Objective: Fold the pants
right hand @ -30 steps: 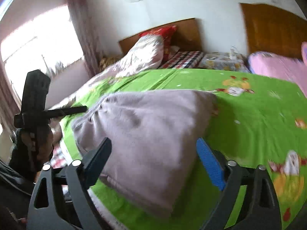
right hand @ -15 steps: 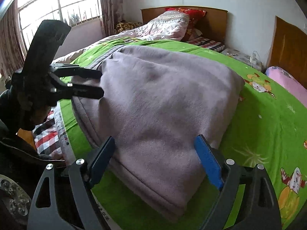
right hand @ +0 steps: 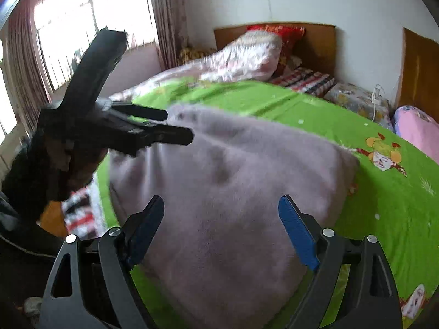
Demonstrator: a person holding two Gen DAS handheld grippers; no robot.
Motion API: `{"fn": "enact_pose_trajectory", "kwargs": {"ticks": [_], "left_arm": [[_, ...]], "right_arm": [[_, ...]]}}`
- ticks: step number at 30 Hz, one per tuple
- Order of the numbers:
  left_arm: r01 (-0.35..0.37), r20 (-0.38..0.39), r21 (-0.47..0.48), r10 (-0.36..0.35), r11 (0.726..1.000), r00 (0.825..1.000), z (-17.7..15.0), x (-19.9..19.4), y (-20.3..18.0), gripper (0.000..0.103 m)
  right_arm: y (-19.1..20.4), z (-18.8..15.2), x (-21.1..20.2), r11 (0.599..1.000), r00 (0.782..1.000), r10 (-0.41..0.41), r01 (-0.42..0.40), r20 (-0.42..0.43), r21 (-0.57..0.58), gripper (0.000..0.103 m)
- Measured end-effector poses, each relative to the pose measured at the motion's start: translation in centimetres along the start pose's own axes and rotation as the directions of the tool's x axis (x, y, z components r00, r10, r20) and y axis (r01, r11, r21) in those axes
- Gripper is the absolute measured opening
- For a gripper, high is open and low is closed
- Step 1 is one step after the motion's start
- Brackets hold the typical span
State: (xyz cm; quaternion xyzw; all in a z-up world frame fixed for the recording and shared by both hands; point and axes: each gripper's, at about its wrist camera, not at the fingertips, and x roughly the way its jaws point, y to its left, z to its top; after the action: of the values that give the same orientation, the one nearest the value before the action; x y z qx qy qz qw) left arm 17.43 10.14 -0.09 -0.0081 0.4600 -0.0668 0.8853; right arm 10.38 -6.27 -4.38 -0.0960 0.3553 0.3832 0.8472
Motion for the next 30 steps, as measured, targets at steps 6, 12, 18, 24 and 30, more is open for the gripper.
{"fn": "enact_pose_trajectory", "kwargs": {"ticks": [6,12,18,24,30], "left_arm": [[-0.054,0.059,0.042,0.052,0.998,0.997,-2.1,0.1,-0.2,0.101],[-0.022,0.075,0.029,0.019,0.999,0.997,-2.1,0.3,0.5,0.101],[-0.001,0.101,0.019,-0.001,1.000,0.995,-2.6,0.1,0.7,0.101],[0.039,0.114,-0.007,-0.038,0.999,0.993,-2.9,-0.3,1.7,0.101],[0.062,0.124,-0.018,-0.060,0.998,0.990,-2.9,-0.4,2.0,0.101]], "right_arm": [[1.2,-1.9,0.3,0.997,0.994,0.063,-0.066,-0.084,-0.031,0.086],[-1.4,2.1,-1.1,0.998,1.000,-0.006,0.007,0.022,-0.057,0.087],[-6.2,5.5,1.4,0.995,0.996,0.009,-0.017,0.085,0.095,0.088],[-5.7,5.3,6.0,0.995,0.995,0.058,-0.052,-0.079,0.080,0.087],[-7.5,6.8,4.0,0.990,0.998,0.066,-0.065,-0.001,0.126,0.087]]}}
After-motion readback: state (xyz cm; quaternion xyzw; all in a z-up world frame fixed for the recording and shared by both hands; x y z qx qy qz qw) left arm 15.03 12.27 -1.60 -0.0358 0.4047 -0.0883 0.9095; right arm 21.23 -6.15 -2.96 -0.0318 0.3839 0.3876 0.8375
